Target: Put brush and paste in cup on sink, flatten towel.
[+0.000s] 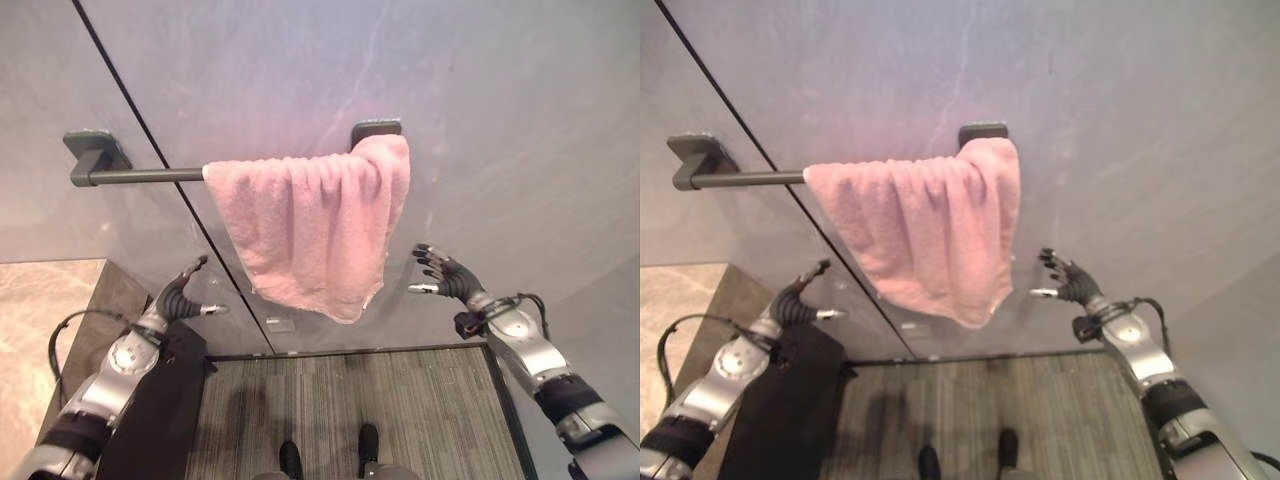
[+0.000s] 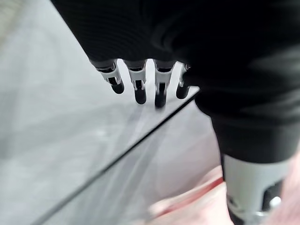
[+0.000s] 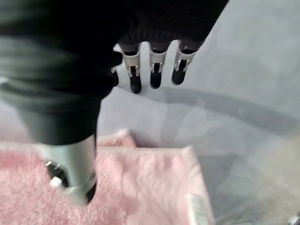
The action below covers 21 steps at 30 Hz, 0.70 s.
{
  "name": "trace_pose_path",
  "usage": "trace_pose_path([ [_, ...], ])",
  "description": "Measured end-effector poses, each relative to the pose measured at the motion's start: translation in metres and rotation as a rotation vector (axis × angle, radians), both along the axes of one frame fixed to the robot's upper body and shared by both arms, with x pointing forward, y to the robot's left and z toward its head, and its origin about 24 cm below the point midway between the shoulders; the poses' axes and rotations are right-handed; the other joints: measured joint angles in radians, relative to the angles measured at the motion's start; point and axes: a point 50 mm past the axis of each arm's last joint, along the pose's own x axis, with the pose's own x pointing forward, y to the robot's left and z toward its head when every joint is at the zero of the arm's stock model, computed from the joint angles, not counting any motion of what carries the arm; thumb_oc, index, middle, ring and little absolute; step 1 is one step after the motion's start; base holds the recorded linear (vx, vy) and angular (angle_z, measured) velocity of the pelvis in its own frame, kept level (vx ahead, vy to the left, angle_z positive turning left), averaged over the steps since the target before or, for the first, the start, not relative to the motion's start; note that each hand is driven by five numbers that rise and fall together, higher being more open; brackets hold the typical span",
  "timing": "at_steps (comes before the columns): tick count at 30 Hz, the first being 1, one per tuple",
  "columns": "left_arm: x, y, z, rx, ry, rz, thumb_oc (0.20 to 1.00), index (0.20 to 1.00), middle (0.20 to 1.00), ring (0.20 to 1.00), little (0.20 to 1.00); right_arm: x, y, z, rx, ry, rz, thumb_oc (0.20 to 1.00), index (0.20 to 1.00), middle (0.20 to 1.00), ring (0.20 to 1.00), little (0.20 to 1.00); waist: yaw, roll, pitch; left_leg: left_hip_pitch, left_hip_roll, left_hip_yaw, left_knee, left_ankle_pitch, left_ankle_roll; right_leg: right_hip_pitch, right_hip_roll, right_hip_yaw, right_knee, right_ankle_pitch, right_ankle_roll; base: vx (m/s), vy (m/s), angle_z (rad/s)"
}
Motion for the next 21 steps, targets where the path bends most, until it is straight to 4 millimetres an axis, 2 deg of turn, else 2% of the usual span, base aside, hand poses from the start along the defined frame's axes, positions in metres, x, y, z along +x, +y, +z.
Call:
trace_pose_path([
  [3,0.008,-0.016,-0.002,-0.045,-0.008,-0.011,1.000,1.000,1.000,1.000,1.000,0.013,0.010,0.002,-0.038,-0.020,-0.027,1.000,1.000,1.000,1.000,1.000,-0.002,-0.003,0.015,-0.011,0.000,0.001,0.000,0.001,-0.002,-0.011,0.000,0.000,0.000,0.001,-0.001,-0.06,0.003,0.00],
  [6,0.024,-0.047,0.007,-0.100,-0.061,-0.067,1.000,1.000,1.000,1.000,1.000,0.032,0.036,0.015,-0.095,-0.100,-0.049,1.000,1.000,1.000,1.000,1.000,0.000,-0.026,0.034,-0.060,-0.001,0.002,0.000,0.017,-0.004,-0.061,0.000,0.001,0.000,0.019,-0.006,-0.01,0.001,0.01],
  [9,0.028,-0.080,0.010,-0.143,-0.089,-0.143,1.000,1.000,1.000,1.000,1.000,0.034,0.072,0.009,-0.014,-0.096,-0.017,1.000,1.000,1.000,1.000,1.000,-0.001,-0.057,0.061,-0.069,0.001,0.000,0.000,0.023,-0.009,-0.070,0.001,0.001,0.000,0.019,-0.003,0.03,0.000,-0.02],
  [10,0.027,-0.087,0.013,-0.160,-0.099,-0.168,1.000,1.000,1.000,1.000,1.000,0.033,0.078,0.008,-0.006,-0.094,-0.008,1.000,1.000,1.000,1.000,1.000,-0.001,-0.062,0.064,-0.068,0.000,0.003,0.000,0.021,-0.011,-0.070,0.000,0.004,0.000,0.018,-0.002,0.04,0.012,-0.06],
  [15,0.027,-0.096,0.017,-0.189,-0.113,-0.195,1.000,1.000,1.000,1.000,1.000,0.030,0.091,0.004,0.032,-0.063,0.048,1.000,1.000,1.000,1.000,1.000,-0.003,-0.067,0.066,-0.060,-0.001,0.026,0.000,0.019,-0.002,-0.070,0.001,0.020,0.000,0.021,-0.005,0.04,0.007,-0.10],
  [18,0.027,-0.096,0.017,-0.190,-0.113,-0.196,1.000,1.000,1.000,1.000,1.000,0.025,0.101,0.008,0.054,-0.061,0.118,1.000,1.000,1.000,1.000,1.000,-0.004,-0.067,0.066,-0.056,0.000,0.029,0.000,0.019,-0.001,-0.067,0.002,0.022,0.000,0.022,-0.006,0.04,-0.002,-0.03],
  [19,0.027,-0.096,0.017,-0.190,-0.113,-0.197,1.000,1.000,1.000,1.000,1.000,0.024,0.107,0.010,0.066,-0.065,0.150,0.953,0.953,0.953,0.953,0.953,-0.006,-0.067,0.066,-0.052,0.000,0.031,0.000,0.018,-0.001,-0.065,0.003,0.025,0.000,0.022,-0.006,0.04,-0.003,-0.06],
  [20,0.027,-0.096,0.017,-0.190,-0.112,-0.197,0.774,0.774,0.774,0.774,0.774,0.023,0.109,0.010,0.083,-0.059,0.155,0.586,0.586,0.586,0.586,0.586,-0.006,-0.067,0.066,-0.050,0.000,0.033,0.000,0.017,-0.001,-0.064,0.003,0.026,0.000,0.022,-0.006,0.02,-0.002,-0.06],
  [21,0.027,-0.096,0.017,-0.190,-0.112,-0.198,0.627,0.627,0.627,0.627,0.627,0.023,0.110,0.010,0.085,-0.057,0.161,0.507,0.507,0.507,0.507,0.507,-0.006,-0.067,0.066,-0.049,0.000,0.035,0.000,0.017,-0.001,-0.063,0.003,0.027,0.000,0.022,-0.006,0.02,-0.005,-0.04],
])
